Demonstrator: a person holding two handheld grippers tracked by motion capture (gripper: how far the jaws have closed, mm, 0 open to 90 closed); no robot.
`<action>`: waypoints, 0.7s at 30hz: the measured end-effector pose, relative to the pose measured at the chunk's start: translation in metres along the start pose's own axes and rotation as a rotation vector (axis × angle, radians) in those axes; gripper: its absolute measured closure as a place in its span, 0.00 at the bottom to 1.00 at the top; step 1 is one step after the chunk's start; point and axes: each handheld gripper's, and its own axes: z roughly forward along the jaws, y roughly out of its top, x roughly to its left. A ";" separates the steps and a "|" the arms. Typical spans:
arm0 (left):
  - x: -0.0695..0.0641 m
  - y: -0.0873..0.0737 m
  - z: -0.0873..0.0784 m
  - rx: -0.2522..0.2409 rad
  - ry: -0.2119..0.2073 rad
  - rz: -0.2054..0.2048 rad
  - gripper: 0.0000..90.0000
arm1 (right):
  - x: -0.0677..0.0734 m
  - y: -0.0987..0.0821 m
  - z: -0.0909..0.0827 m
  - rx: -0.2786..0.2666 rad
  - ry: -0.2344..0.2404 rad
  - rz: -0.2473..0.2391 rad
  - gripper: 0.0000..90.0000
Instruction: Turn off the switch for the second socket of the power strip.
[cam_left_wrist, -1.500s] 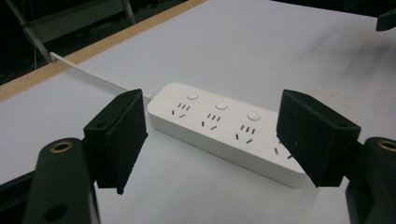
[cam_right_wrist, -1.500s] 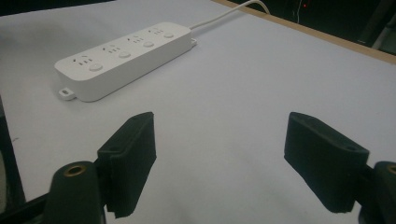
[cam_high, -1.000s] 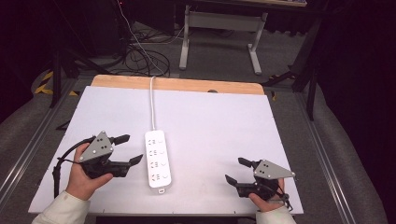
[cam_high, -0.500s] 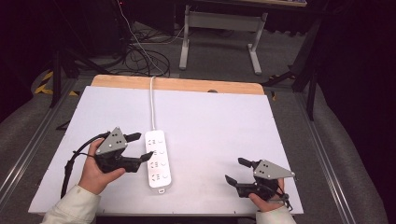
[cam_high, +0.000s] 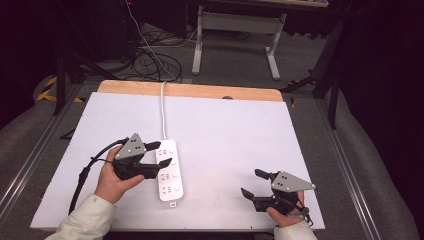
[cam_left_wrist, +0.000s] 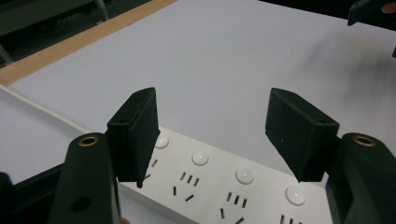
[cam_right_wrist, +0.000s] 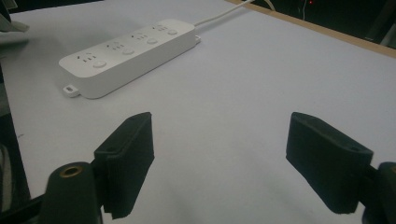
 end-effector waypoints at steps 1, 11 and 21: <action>0.000 0.000 0.001 -0.004 0.002 -0.003 0.40 | 0.000 0.000 0.000 0.000 -0.001 0.000 0.26; 0.002 -0.001 0.008 -0.007 -0.021 -0.011 0.44 | 0.000 0.000 0.000 -0.003 0.002 0.001 0.26; 0.012 -0.005 0.020 0.056 -0.053 -0.085 0.83 | 0.000 0.000 0.000 -0.001 0.005 0.001 0.26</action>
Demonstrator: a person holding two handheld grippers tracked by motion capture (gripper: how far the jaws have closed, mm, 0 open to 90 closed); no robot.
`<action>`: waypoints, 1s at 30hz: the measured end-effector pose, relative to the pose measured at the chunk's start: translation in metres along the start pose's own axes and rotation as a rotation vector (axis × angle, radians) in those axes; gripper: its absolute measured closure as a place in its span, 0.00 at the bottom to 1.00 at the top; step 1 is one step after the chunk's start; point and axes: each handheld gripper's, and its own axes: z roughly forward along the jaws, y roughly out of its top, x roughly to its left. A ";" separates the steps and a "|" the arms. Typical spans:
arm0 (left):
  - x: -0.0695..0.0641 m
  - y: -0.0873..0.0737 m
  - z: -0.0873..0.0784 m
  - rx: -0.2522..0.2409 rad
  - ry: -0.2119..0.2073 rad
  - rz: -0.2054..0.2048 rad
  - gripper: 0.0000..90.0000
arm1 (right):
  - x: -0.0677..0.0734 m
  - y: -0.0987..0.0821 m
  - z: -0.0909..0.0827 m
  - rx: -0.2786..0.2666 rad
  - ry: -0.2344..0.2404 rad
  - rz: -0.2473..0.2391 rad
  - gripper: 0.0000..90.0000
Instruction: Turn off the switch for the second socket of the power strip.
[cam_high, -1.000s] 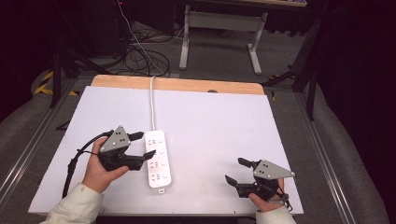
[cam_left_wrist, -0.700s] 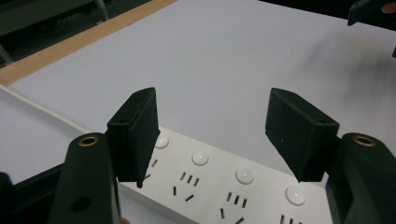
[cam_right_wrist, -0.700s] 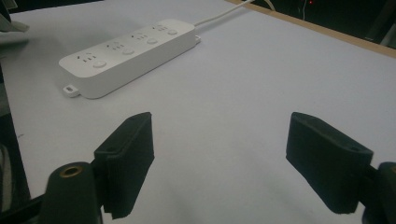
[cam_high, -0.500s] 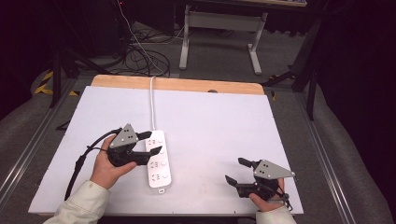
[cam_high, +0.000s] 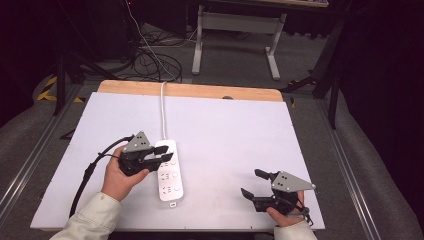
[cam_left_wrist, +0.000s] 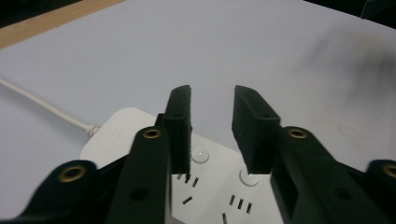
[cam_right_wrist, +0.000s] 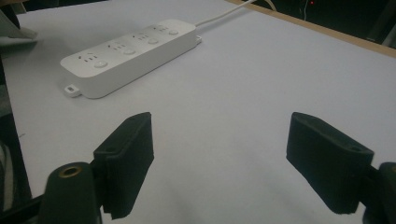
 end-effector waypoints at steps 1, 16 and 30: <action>0.001 0.000 0.001 0.001 -0.003 -0.006 0.87 | 0.000 0.000 0.000 0.001 0.000 -0.001 0.26; 0.004 -0.008 0.020 0.067 0.001 -0.009 1.00 | -0.001 0.000 0.000 0.002 0.007 -0.002 0.27; 0.004 -0.015 0.035 0.103 -0.007 0.001 1.00 | -0.001 -0.001 -0.001 0.001 0.007 -0.003 0.27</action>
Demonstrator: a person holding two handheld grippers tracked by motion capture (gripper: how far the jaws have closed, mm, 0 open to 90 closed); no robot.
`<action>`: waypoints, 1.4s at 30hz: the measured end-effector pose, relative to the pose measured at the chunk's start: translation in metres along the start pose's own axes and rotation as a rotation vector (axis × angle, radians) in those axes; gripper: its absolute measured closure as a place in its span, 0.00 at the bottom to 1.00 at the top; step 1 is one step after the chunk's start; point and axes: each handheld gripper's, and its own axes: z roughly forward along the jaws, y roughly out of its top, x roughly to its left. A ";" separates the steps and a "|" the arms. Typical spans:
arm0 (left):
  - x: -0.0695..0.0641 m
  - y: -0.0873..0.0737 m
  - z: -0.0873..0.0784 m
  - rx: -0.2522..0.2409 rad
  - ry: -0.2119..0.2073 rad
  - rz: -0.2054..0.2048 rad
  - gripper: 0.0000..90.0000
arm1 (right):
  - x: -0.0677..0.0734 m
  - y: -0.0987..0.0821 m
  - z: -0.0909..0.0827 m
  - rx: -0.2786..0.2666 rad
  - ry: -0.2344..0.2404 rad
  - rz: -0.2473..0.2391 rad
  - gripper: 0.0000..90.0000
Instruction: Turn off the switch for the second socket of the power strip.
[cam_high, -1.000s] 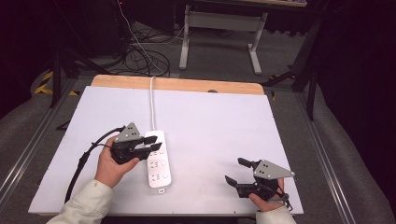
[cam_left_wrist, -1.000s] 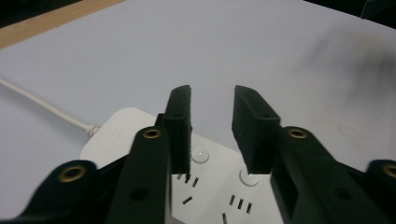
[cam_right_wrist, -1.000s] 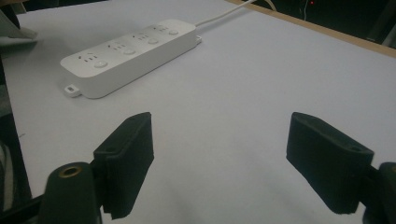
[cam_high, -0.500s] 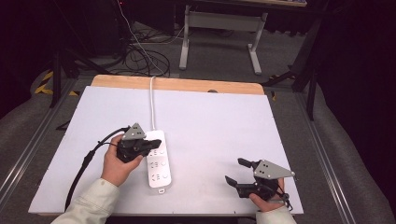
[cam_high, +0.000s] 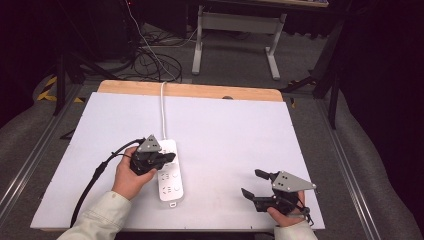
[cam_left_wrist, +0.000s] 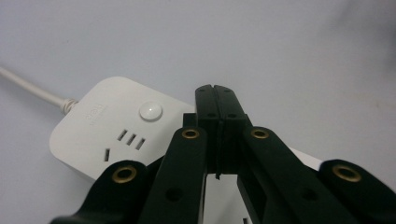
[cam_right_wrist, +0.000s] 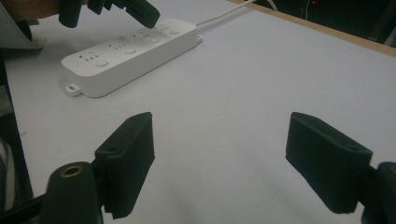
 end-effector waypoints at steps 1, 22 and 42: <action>0.000 -0.001 0.002 0.008 -0.003 -0.005 1.00 | 0.000 0.000 0.000 0.000 0.001 0.001 0.27; 0.000 -0.007 0.010 0.024 0.010 -0.001 1.00 | 0.000 0.000 0.000 0.001 0.004 -0.003 0.27; 0.001 -0.011 0.011 0.006 0.030 -0.009 1.00 | 0.000 -0.001 0.001 0.007 0.008 0.003 0.27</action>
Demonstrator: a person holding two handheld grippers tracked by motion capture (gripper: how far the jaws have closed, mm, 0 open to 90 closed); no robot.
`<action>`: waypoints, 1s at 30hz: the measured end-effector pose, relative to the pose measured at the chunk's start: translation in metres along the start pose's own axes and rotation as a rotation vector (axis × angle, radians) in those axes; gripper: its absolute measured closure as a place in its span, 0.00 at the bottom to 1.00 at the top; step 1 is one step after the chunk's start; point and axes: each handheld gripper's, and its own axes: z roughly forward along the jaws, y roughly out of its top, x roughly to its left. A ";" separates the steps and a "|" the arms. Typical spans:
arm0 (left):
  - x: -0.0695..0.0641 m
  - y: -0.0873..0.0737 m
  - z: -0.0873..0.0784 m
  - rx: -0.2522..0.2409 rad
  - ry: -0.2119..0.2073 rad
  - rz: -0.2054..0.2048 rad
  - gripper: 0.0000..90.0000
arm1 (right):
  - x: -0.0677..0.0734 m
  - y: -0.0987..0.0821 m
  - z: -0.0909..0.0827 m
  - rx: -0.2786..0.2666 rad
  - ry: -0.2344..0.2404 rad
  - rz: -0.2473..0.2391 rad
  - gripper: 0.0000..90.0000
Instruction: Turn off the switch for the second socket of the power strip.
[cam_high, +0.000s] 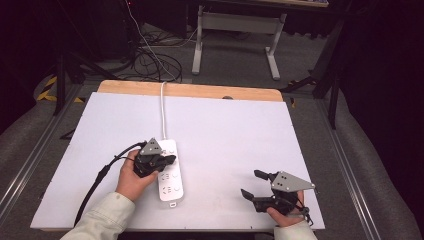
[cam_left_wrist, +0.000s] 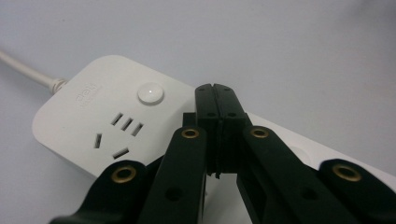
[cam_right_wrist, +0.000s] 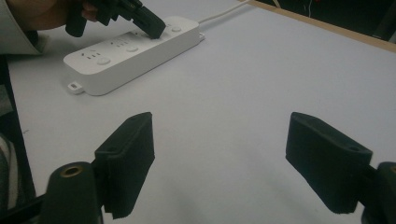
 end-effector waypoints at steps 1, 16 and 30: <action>0.000 0.000 0.000 0.000 0.000 0.002 1.00 | 0.000 0.000 0.000 0.000 0.000 0.000 0.27; -0.002 -0.001 0.000 -0.004 0.012 0.010 1.00 | 0.001 -0.001 0.001 0.007 0.002 0.001 0.27; -0.005 0.003 0.001 0.027 0.035 0.024 1.00 | 0.002 -0.001 0.002 0.016 0.000 0.000 0.27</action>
